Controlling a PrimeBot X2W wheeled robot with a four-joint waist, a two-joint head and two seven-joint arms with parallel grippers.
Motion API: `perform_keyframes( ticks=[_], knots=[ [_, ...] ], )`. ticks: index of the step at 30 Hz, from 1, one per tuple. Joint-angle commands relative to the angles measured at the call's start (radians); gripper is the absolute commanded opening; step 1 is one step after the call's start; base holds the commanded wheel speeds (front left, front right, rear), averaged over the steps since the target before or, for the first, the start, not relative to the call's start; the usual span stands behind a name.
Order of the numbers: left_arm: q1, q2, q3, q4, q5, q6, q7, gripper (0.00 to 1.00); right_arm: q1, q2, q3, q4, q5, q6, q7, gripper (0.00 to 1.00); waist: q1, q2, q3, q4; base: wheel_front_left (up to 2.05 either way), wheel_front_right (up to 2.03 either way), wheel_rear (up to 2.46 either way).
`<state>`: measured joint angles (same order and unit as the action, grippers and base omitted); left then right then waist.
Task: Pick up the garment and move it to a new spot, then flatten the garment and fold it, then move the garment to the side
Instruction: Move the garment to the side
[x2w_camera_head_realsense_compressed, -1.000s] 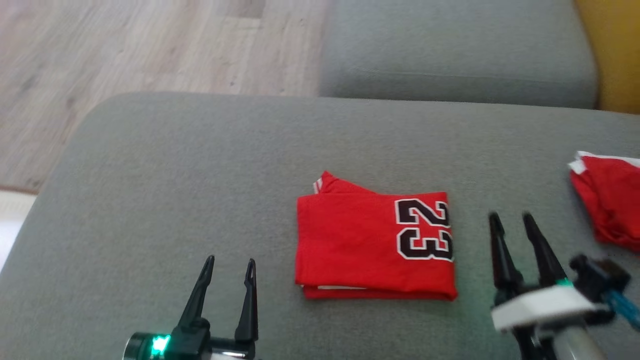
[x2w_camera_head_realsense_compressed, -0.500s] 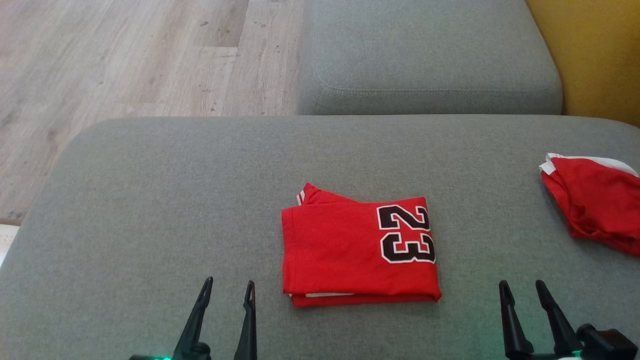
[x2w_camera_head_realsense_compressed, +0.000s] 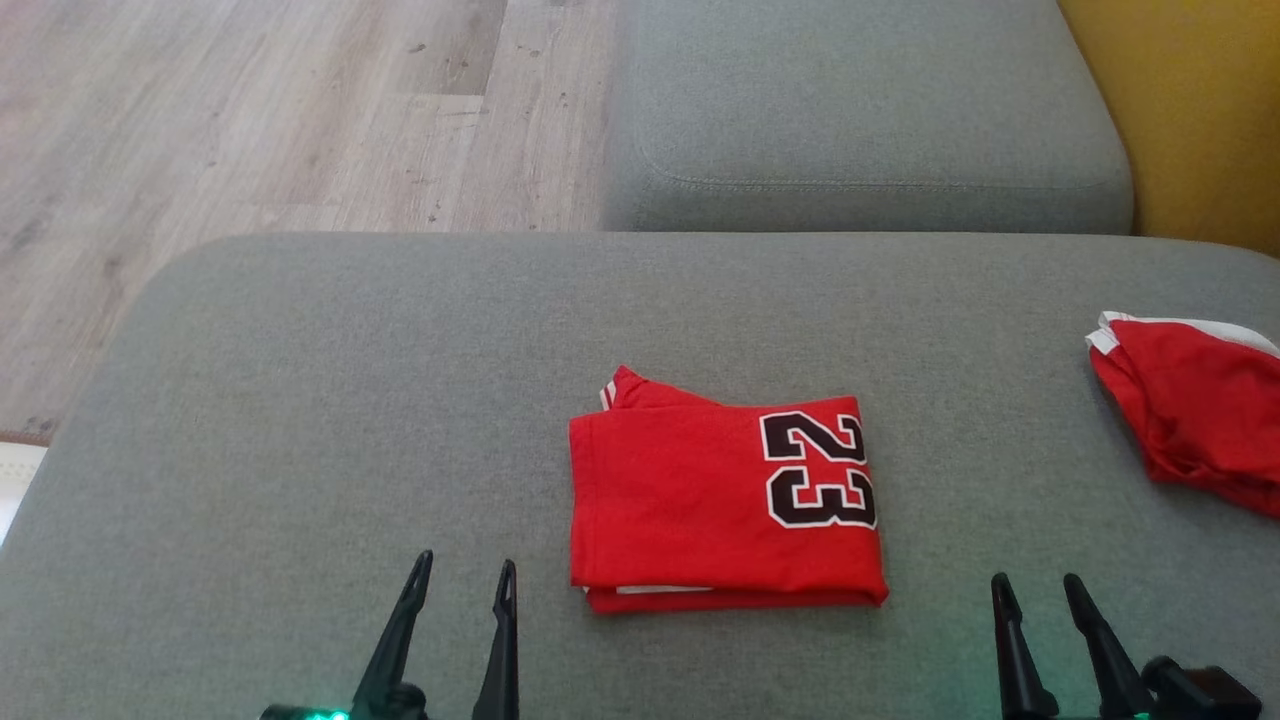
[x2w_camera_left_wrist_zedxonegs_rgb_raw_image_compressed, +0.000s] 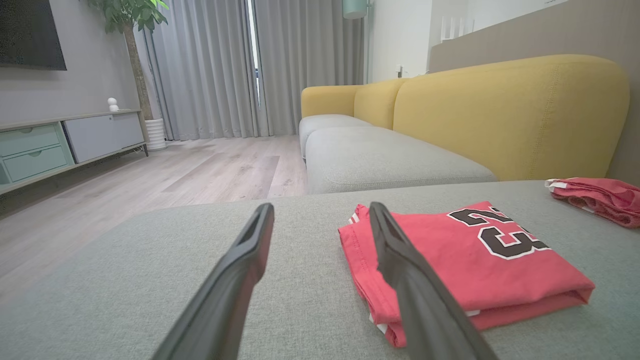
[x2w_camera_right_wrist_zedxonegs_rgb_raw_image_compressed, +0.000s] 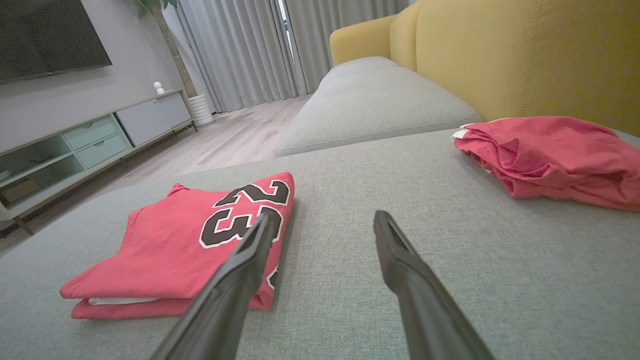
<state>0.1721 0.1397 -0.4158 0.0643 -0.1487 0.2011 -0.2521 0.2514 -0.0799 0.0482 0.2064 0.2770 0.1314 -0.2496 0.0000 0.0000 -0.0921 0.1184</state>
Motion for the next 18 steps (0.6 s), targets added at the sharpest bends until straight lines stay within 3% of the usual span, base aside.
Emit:
perform_keyframes(
  ticks=[1, 9, 18],
  knots=[
    [-0.026, -0.014, 0.044, -0.033, 0.009, -0.004, -0.010, 1.00, -0.044, -0.015, 0.014, -0.026, -0.008, -0.001, -0.012, 1.00, 0.0000, 0.0000, 0.000, 0.001, 0.00, 0.00, 0.00],
    [-0.023, -0.025, 0.051, -0.035, 0.016, -0.012, -0.010, 1.00, -0.051, -0.019, 0.031, -0.007, 0.006, -0.001, -0.012, 1.00, 0.0000, 0.0000, 0.009, 0.009, 0.00, 0.00, 0.00],
    [-0.019, -0.038, 0.046, -0.026, 0.023, -0.033, -0.010, 1.00, -0.163, -0.053, 0.169, 0.152, 0.169, -0.001, 0.074, 1.00, 0.0000, 0.0000, 0.018, 0.044, 0.00, 0.00, 0.00]
  ],
)
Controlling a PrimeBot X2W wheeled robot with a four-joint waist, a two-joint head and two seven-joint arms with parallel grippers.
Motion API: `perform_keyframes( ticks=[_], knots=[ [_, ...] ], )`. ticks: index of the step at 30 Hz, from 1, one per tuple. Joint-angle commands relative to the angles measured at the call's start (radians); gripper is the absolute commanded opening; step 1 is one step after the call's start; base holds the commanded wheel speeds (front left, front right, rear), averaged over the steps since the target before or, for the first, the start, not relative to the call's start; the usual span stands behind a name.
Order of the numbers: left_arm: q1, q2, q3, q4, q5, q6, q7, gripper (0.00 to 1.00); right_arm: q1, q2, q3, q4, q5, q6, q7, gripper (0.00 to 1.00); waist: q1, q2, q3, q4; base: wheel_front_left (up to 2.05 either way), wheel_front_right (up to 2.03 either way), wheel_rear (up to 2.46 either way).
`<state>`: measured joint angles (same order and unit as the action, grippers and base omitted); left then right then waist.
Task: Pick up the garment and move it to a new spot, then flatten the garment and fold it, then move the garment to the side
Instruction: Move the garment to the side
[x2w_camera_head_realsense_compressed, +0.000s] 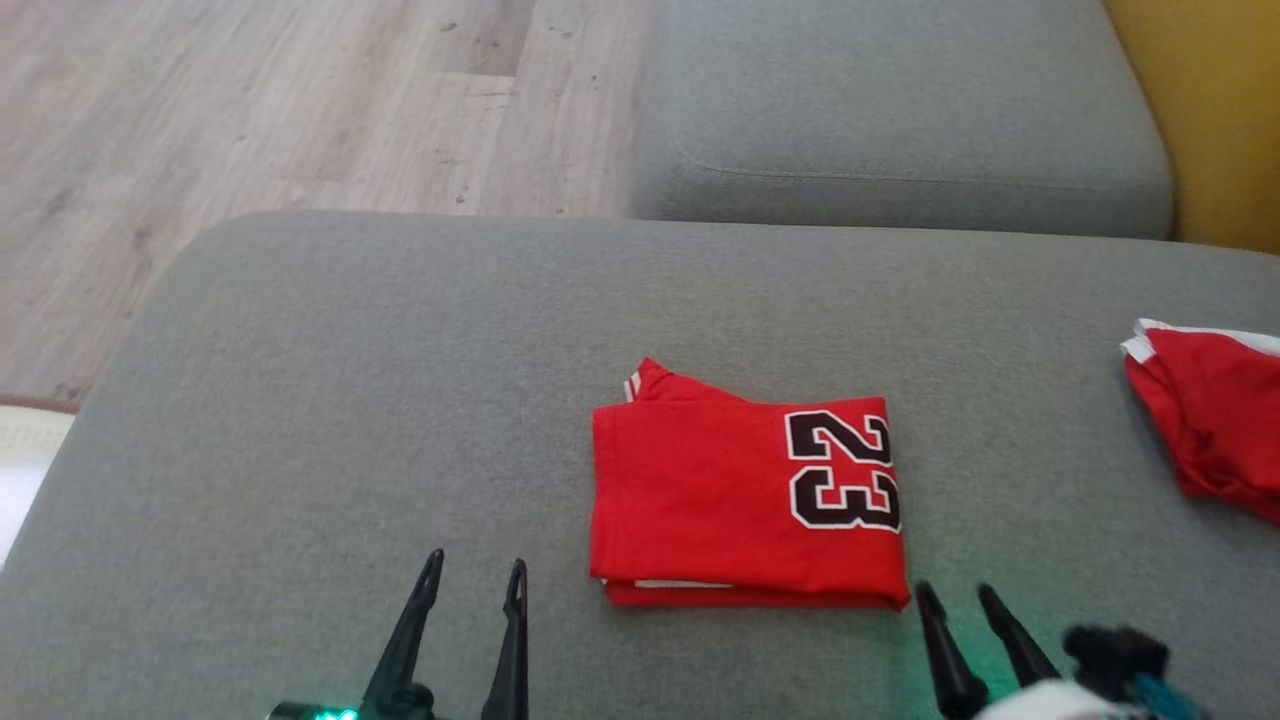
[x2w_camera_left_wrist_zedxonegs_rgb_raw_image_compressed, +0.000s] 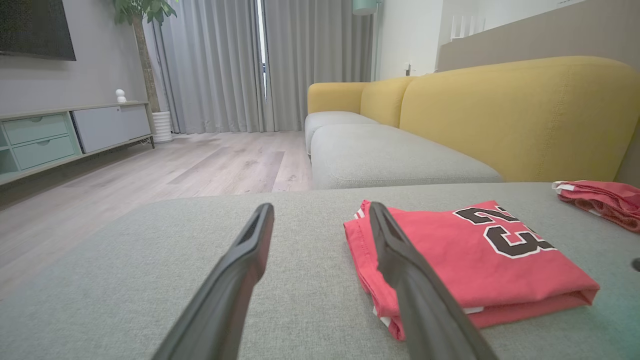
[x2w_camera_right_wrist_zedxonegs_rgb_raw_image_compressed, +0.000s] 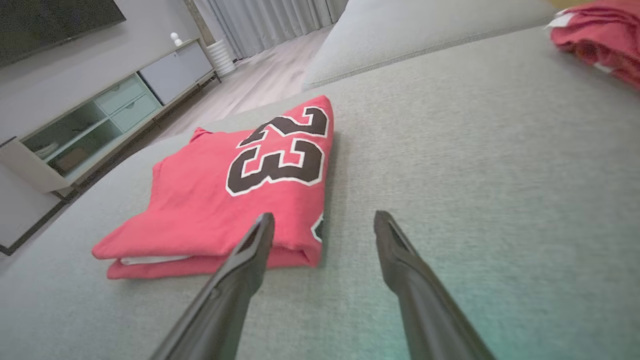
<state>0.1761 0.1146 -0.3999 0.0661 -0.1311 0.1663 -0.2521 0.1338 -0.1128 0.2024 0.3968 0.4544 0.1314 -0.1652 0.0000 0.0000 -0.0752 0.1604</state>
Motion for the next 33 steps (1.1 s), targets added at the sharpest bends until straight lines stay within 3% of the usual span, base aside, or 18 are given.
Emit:
perform_keyframes(
  ticks=[1, 8, 15, 21, 22, 24, 25, 33],
  knots=[
    [-0.023, -0.014, 0.028, -0.026, 0.007, -0.002, -0.010, 1.00, -0.067, -0.023, 0.030, -0.021, 0.010, -0.001, 0.001, 1.00, 0.0000, 0.0000, 0.001, 0.008, 0.00, 0.00, 0.00],
    [-0.021, -0.020, 0.020, -0.017, 0.016, -0.021, -0.010, 1.00, -0.208, -0.038, 0.100, 0.117, 0.161, -0.001, 0.103, 1.00, 0.0000, 0.0000, 0.004, 0.059, 0.00, 0.00, 0.00],
    [-0.022, -0.020, 0.012, -0.009, 0.025, -0.038, -0.010, 1.00, -0.305, -0.039, 0.063, 0.266, 0.337, -0.001, 0.171, 1.00, 0.0000, 0.0000, 0.009, 0.122, 0.00, 0.00, 0.00],
    [-0.016, -0.016, 0.008, -0.005, 0.038, -0.045, -0.010, 1.00, -0.340, -0.049, 0.095, 0.330, 0.450, -0.001, 0.211, 1.00, 0.0000, 0.0000, 0.002, 0.154, 0.00, 0.00, 0.00],
    [-0.016, -0.017, 0.006, -0.004, 0.040, -0.046, -0.010, 1.00, -0.343, -0.054, 0.103, 0.337, 0.462, -0.001, 0.211, 0.85, 0.0000, 0.0000, 0.001, 0.157, 0.00, 0.00, 0.00],
    [-0.014, -0.018, 0.002, -0.004, 0.043, -0.048, -0.010, 1.00, -0.348, -0.063, 0.119, 0.347, 0.479, -0.001, 0.196, 0.04, 0.0000, 0.0000, -0.001, 0.161, 0.00, 0.00, 0.00],
    [-0.012, -0.018, 0.002, -0.003, 0.045, -0.048, -0.010, 1.00, -0.349, -0.068, 0.126, 0.346, 0.488, -0.001, 0.185, 0.00, 0.0000, 0.0000, -0.003, 0.161, 0.00, 0.00, 0.00],
    [0.003, -0.019, 0.010, -0.012, 0.045, -0.046, -0.010, 1.00, -0.369, -0.162, 0.196, 0.335, 0.499, -0.001, 0.127, 0.00, 0.0000, 0.0000, -0.019, 0.082, 0.00, 0.00, 0.00]
  ],
)
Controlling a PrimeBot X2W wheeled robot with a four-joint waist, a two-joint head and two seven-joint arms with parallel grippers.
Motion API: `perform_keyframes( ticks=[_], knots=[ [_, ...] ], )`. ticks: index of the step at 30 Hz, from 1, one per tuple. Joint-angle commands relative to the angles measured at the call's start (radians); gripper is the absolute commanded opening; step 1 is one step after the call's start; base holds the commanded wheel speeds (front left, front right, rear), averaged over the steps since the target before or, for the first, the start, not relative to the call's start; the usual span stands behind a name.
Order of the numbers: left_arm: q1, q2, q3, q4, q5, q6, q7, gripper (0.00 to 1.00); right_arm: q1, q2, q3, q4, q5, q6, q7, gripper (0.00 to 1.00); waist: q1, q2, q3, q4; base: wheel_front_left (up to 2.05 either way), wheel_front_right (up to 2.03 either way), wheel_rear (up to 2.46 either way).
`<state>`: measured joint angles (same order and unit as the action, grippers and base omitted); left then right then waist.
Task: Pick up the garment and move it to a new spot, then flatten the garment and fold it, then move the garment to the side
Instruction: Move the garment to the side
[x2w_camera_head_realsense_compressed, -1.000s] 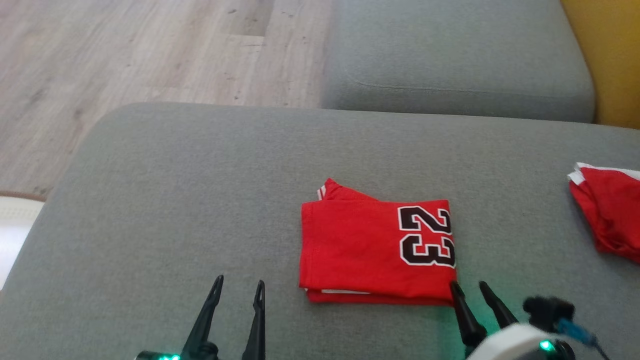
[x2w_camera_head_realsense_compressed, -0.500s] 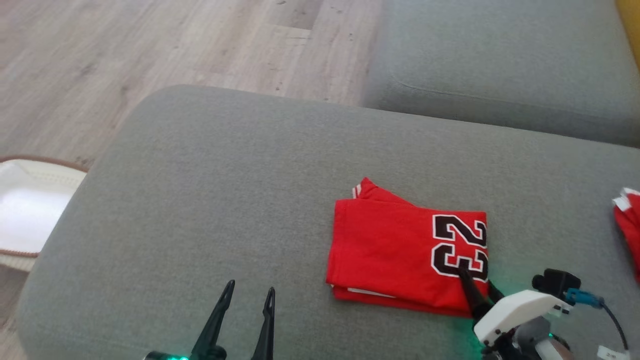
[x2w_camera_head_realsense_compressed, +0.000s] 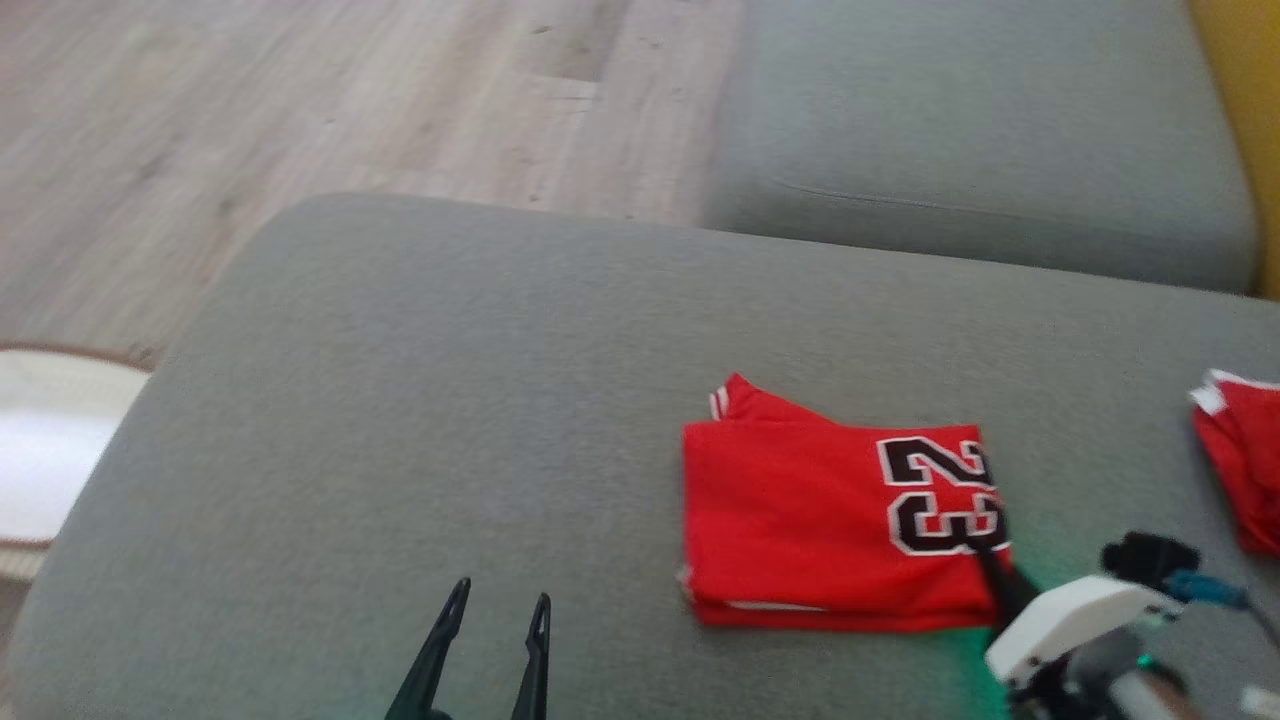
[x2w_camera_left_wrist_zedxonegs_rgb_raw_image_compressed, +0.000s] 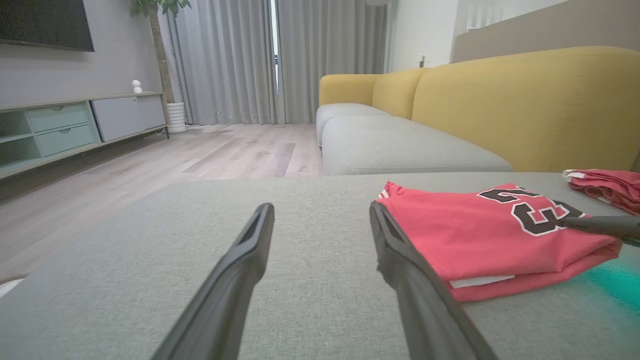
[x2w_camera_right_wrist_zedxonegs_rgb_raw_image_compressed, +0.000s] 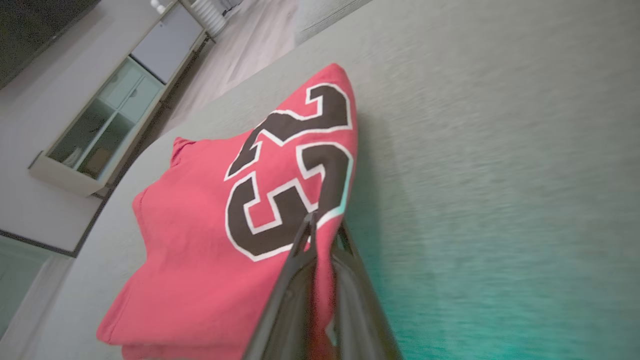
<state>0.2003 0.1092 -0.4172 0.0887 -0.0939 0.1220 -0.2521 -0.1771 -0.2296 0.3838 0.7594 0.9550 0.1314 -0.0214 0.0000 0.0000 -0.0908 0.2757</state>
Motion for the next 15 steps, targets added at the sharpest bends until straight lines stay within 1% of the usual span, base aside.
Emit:
perform_keyframes(
  ticks=[1, 6, 7, 11, 15],
  knots=[
    [-0.021, -0.013, 0.027, -0.034, 0.008, -0.002, -0.010, 1.00, -0.058, -0.045, 0.015, -0.028, -0.002, -0.001, -0.017, 0.00, 0.0000, 0.0000, -0.003, -0.033, 0.00, 0.00, 0.00],
    [-0.024, -0.019, 0.029, -0.040, 0.003, -0.005, -0.010, 1.00, -0.136, -0.156, 0.041, -0.042, -0.028, -0.001, -0.009, 0.00, 0.0000, 0.0000, 0.026, -0.128, 0.00, 0.00, 0.00],
    [-0.034, -0.022, 0.029, -0.043, 0.001, -0.006, -0.010, 1.00, -0.183, -0.201, 0.047, -0.048, -0.039, -0.001, 0.006, 0.00, 0.0000, 0.0000, 0.049, -0.164, 0.00, 0.00, 0.00],
    [-0.061, -0.030, 0.037, -0.057, -0.005, 0.000, -0.010, 1.00, -0.291, -0.290, 0.054, -0.064, -0.064, -0.001, 0.043, 0.00, 0.0000, 0.0000, 0.114, -0.228, 0.00, 0.00, 0.00],
    [-0.109, -0.039, 0.043, -0.076, -0.013, 0.000, -0.010, 1.00, -0.398, -0.368, 0.041, -0.072, -0.090, -0.001, 0.064, 0.00, 0.0000, 0.0000, 0.192, -0.275, 0.00, 0.00, 0.00]
  ],
)
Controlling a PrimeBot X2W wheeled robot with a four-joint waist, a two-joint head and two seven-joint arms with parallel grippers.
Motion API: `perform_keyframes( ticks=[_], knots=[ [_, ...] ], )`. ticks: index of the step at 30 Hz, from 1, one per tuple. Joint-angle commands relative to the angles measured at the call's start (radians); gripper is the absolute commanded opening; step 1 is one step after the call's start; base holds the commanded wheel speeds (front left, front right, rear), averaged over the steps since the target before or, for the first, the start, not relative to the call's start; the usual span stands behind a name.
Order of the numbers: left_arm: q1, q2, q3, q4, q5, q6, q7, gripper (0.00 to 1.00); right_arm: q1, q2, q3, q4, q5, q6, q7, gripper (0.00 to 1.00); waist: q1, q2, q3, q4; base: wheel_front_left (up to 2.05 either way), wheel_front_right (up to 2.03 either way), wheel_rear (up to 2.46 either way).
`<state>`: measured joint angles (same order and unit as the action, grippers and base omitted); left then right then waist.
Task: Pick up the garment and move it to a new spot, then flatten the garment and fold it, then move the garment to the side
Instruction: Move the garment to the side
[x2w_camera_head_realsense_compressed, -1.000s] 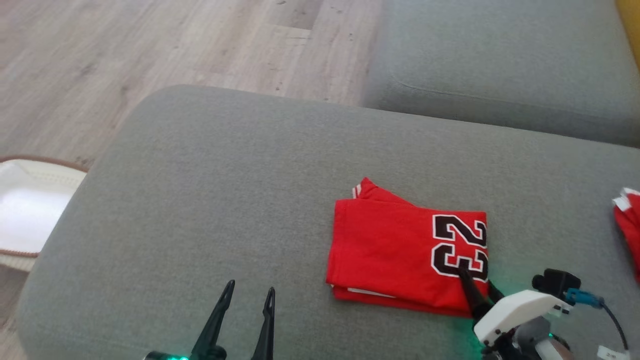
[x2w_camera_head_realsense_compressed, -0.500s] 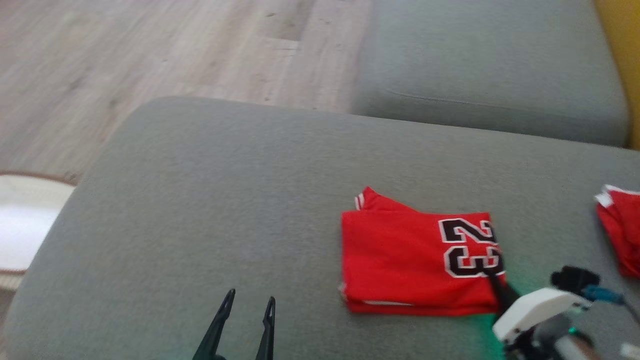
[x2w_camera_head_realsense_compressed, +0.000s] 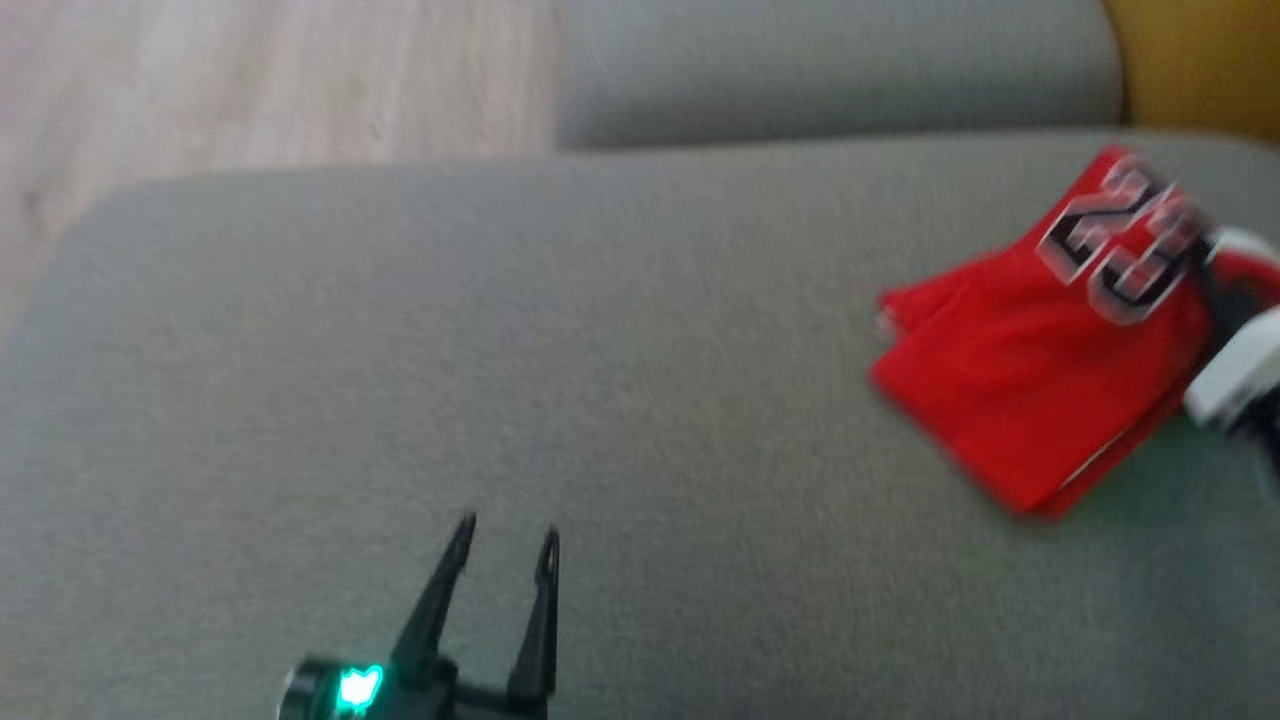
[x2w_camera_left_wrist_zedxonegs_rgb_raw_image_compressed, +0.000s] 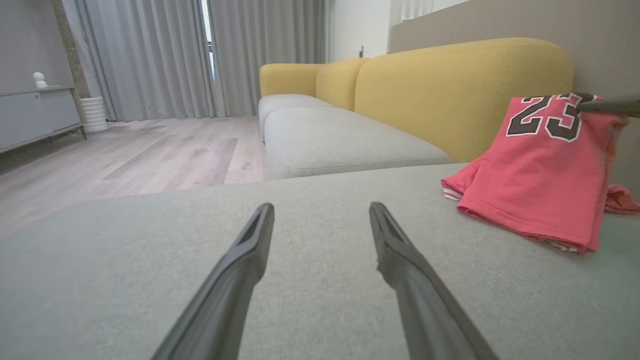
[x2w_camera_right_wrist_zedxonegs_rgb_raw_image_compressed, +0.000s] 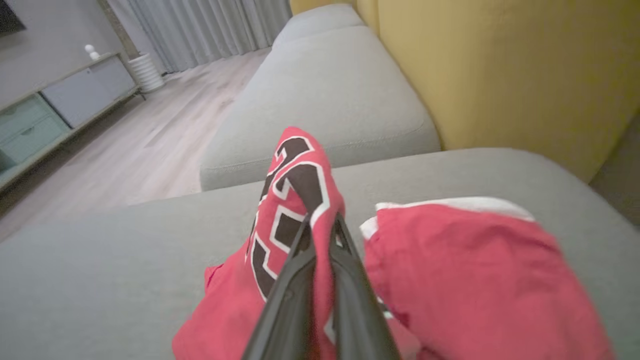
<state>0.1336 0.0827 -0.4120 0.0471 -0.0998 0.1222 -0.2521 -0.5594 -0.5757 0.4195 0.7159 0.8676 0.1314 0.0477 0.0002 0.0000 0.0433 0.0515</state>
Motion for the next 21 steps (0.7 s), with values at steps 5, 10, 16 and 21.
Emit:
perform_keyframes(
  ticks=[5, 10, 16, 21],
  knots=[
    [-0.101, -0.019, 0.048, -0.044, -0.025, -0.012, -0.010, 1.00, -0.111, -0.086, -0.034, 0.004, -0.031, -0.001, -0.001, 0.00, -0.0002, 0.0000, 0.127, -0.088, 0.00, 0.00, 0.00],
    [-0.140, -0.024, 0.059, -0.056, -0.043, -0.037, -0.010, 1.00, -0.175, -0.101, -0.094, 0.131, -0.130, -0.001, -0.022, 0.80, -0.0002, 0.0000, 0.160, -0.117, 0.00, 0.00, 0.00],
    [-0.151, -0.027, 0.064, -0.041, -0.045, -0.041, -0.010, 1.00, -0.203, -0.037, -0.129, 0.241, -0.281, -0.001, -0.125, 1.00, -0.0002, 0.0000, 0.124, -0.119, 0.00, 0.00, 0.00],
    [-0.135, -0.030, 0.079, -0.016, -0.074, -0.010, -0.010, 1.00, -0.113, 0.092, -0.160, 0.209, -0.294, -0.001, -0.248, 1.00, -0.0002, 0.0000, 0.033, -0.093, 0.00, 0.00, 0.00]
  ],
)
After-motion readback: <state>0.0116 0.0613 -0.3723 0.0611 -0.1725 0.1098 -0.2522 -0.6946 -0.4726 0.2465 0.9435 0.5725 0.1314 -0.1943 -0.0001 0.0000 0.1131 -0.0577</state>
